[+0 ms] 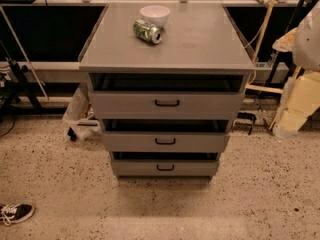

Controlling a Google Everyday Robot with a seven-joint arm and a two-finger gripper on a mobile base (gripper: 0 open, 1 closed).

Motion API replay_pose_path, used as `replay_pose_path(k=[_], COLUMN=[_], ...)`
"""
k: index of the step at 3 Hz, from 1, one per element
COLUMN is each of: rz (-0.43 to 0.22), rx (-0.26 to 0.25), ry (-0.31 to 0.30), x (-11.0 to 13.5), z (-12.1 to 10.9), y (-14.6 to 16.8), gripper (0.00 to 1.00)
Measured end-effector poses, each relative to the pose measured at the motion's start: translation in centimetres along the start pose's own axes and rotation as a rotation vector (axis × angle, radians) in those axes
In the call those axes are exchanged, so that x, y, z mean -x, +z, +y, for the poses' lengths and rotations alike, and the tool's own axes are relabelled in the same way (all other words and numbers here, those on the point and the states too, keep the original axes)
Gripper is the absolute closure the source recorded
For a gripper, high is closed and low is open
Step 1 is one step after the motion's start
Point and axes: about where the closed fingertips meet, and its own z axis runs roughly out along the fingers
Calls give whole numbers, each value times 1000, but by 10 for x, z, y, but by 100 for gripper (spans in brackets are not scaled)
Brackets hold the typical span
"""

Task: Open middle drawer

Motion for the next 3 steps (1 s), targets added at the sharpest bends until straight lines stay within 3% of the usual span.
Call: replay_pose_path(k=[1, 2, 3], rz=[0, -41, -122], rx=[0, 93, 242], ry=[0, 29, 92], x=[0, 1, 19], z=[0, 16, 48], y=[0, 44, 135], gripper=[0, 0, 0])
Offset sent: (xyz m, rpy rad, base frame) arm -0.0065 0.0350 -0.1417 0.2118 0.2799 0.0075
